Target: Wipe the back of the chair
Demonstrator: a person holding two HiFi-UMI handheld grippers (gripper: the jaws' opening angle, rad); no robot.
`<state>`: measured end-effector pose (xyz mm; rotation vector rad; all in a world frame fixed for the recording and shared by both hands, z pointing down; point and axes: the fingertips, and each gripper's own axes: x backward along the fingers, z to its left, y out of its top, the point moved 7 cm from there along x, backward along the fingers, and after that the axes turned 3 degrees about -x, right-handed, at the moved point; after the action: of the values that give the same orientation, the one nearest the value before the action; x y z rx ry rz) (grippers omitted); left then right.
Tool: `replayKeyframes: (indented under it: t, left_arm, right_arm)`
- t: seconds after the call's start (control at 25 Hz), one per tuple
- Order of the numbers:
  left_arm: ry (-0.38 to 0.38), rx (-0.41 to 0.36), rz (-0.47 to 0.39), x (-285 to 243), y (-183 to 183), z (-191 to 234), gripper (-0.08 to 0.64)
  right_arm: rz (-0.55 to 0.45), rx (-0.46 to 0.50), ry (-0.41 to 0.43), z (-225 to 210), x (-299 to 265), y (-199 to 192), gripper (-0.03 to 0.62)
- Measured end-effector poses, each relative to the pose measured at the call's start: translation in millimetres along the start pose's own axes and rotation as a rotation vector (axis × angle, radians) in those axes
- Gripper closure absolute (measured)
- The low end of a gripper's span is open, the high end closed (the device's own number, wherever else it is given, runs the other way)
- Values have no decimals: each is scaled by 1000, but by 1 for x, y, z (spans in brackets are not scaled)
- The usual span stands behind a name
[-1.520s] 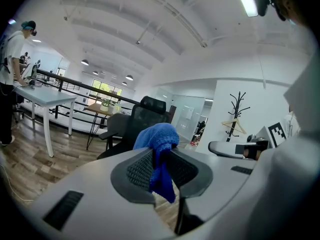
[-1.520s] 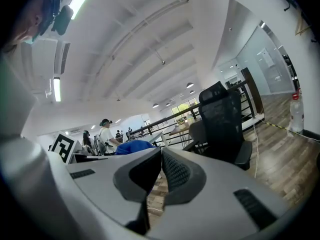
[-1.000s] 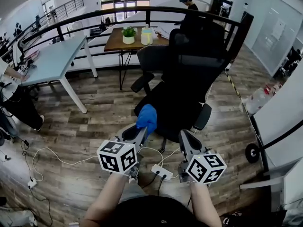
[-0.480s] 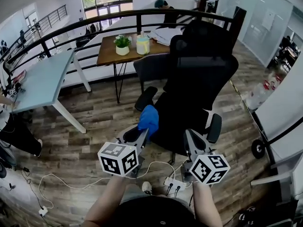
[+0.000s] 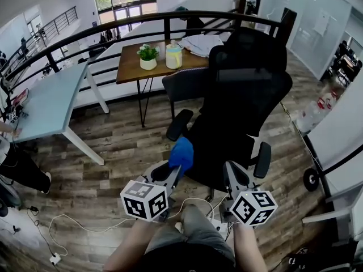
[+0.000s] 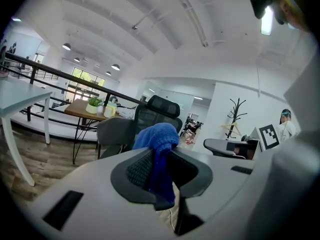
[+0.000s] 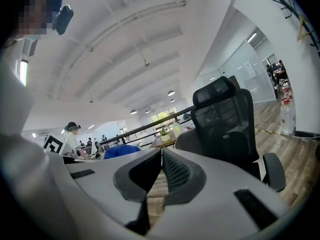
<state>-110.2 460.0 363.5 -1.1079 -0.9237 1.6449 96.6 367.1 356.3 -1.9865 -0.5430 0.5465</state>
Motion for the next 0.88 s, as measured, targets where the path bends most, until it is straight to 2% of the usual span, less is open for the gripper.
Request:
replayKeyframes:
  t: [0.28, 0.64, 0.88]
  left_arm:
    - [-9, 11, 14, -38, 7, 17, 482]
    - [-86, -37, 13, -155, 55, 20, 482]
    - [-110, -69, 4, -221, 86, 15, 482]
  right_arm:
    - [-3, 17, -14, -22, -30, 12, 563]
    - [-44, 26, -49, -92, -87, 68, 563]
    - [-34, 12, -68, -144, -121, 103, 563]
